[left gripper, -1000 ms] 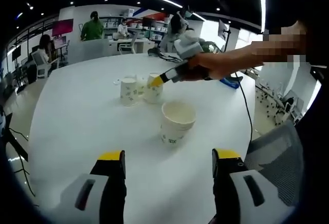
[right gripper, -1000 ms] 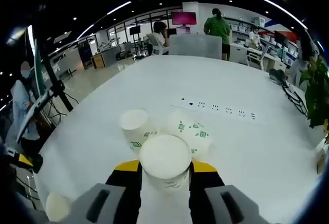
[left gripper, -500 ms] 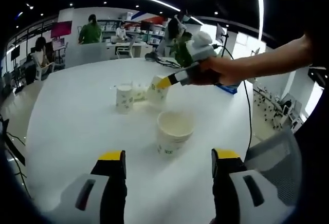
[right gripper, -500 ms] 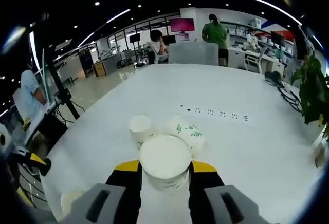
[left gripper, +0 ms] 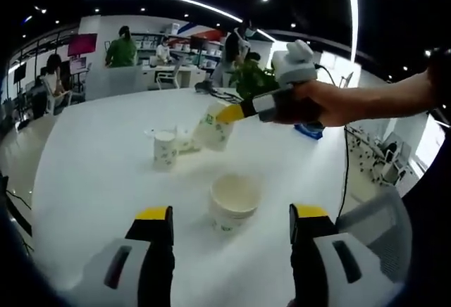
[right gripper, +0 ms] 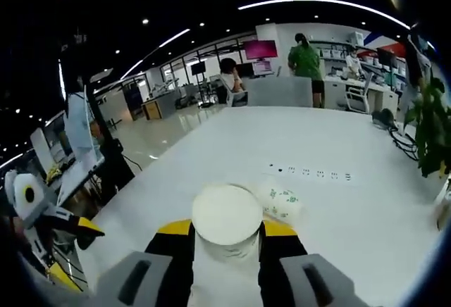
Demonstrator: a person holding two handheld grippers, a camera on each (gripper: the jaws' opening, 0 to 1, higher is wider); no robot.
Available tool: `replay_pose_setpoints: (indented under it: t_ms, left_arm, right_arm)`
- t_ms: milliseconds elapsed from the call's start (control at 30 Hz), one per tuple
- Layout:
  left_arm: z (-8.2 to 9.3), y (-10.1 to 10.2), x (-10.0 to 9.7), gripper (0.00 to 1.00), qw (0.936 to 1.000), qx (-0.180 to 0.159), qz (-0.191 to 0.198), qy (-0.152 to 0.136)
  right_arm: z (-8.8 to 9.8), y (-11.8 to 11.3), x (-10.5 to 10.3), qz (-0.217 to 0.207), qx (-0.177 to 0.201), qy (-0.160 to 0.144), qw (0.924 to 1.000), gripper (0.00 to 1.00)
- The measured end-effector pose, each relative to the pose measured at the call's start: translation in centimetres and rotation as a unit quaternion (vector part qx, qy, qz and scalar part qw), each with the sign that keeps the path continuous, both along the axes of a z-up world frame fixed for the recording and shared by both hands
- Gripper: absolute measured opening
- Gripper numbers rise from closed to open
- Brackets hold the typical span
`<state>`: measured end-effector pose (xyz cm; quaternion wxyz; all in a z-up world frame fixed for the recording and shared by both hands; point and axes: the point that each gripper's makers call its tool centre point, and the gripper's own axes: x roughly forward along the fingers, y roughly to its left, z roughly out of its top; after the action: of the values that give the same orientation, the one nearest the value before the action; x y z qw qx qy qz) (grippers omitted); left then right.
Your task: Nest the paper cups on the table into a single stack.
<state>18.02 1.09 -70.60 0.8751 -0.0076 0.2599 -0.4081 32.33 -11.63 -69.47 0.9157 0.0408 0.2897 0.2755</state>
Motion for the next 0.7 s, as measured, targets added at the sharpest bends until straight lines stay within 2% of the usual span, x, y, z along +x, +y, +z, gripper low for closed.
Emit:
replay_pose_setpoints:
  t_ms: [133,233,433,700]
  left_arm:
    - [0.7,-0.3,0.2,0.65,1.0000,-0.005,0.002,-0.003]
    - [0.7,-0.4,0.4,0.64,1.0000,-0.007,0.002,-0.004]
    - [1.1,-0.8,0.6,0.62,0.9998,-0.019,0.008,-0.004]
    - [1.3,-0.9,1.3,0.59,0.9985,-0.048,0.025,0.004]
  right_arm:
    - [1.3,1.6,-1.6,0.013,0.008,-0.007,0.9999,0.33]
    - [1.6,2.3,-1.9,0.021,0.016,-0.008,0.9996,0.33]
    - [2.6,4.8,-4.3,0.044,0.029,-0.012,0.9986,0.33]
    - [4.4,7.3,-6.4,0.063,0.073,-0.006,0.9953,0.33]
